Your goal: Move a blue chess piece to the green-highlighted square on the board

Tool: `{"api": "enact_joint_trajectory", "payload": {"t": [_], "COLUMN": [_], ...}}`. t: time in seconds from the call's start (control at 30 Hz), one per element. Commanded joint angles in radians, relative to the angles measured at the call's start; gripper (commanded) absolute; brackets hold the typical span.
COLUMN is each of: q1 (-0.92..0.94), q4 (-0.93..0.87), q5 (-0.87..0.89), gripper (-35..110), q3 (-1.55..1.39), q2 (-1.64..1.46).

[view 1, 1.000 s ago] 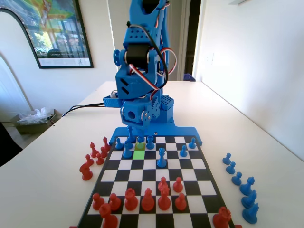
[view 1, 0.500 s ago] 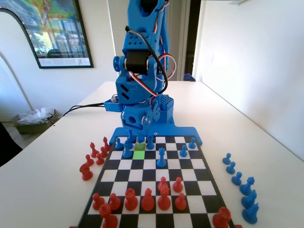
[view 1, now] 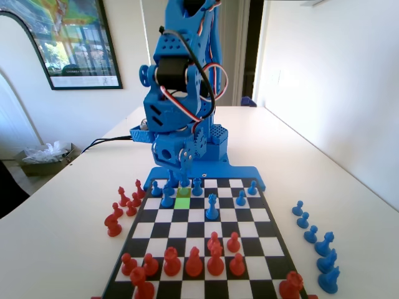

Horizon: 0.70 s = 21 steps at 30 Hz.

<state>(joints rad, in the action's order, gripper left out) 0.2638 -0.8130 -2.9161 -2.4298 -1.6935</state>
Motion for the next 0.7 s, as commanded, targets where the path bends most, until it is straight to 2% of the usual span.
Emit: {"api": "enact_joint_trajectory", "payload": {"t": [0.0, 0.67], "q1": [0.008, 0.002], "q4": [0.015, 0.144], "q5": [-0.236, -0.244], "gripper": [8, 8], "q3": [-0.008, -0.098], "q2": [-0.017, 0.02]}}
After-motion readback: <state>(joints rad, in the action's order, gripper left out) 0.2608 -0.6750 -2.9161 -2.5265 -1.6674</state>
